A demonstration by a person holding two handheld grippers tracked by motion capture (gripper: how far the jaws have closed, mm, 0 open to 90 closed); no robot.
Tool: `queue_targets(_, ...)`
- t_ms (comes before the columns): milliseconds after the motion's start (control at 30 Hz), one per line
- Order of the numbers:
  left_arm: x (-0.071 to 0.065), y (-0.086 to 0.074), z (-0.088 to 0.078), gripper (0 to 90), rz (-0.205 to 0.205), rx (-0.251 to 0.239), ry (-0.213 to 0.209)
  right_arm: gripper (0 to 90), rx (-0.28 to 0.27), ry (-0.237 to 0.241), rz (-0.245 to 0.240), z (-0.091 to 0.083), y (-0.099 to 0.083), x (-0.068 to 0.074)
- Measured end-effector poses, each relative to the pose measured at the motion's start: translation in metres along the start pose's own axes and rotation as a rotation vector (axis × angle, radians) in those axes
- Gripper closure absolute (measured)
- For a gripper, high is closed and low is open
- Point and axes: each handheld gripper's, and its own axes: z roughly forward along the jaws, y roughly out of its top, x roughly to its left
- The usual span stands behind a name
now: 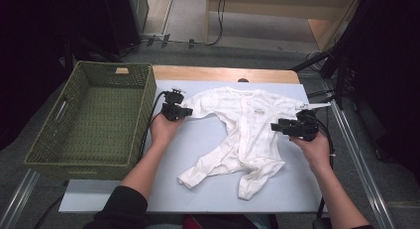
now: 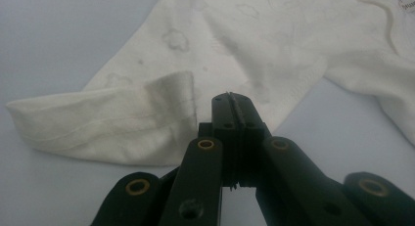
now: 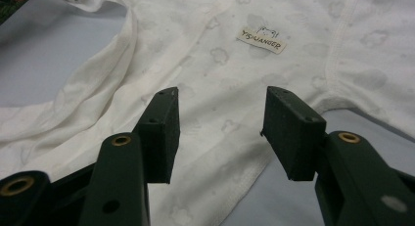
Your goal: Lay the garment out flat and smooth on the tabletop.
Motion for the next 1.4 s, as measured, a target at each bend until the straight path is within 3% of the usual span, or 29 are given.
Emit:
queue_targets(267, 0.002, -0.013, -0.008, 89.9, -0.023, -0.017, -0.009, 46.2, 0.004, -0.001, 0.000, 0.000, 0.000, 0.001)
queue_targets(733, -0.003, -0.025, -0.018, 86.5, -0.022, -0.037, -0.046, 46.2, 0.002, -0.001, 0.005, -0.001, -0.002, 0.001)
queue_targets(867, -0.004, -0.025, -0.021, 79.5, -0.030, -0.043, -0.086, 46.0, 0.003, 0.004, 0.002, -0.002, -0.002, 0.003)
queue_targets(1100, -0.010, -0.026, -0.024, 57.9, -0.027, -0.036, -0.164, 42.2, 0.011, 0.015, -0.008, 0.000, -0.002, 0.009)
queue_targets(1233, -0.012, -0.029, -0.026, 46.3, -0.006, -0.039, -0.177, 39.2, 0.018, 0.022, -0.014, -0.001, -0.007, 0.014)
queue_targets(1400, -0.015, -0.031, -0.028, 42.9, 0.012, -0.031, -0.179, 37.3, 0.014, 0.029, -0.014, -0.002, -0.012, 0.019)
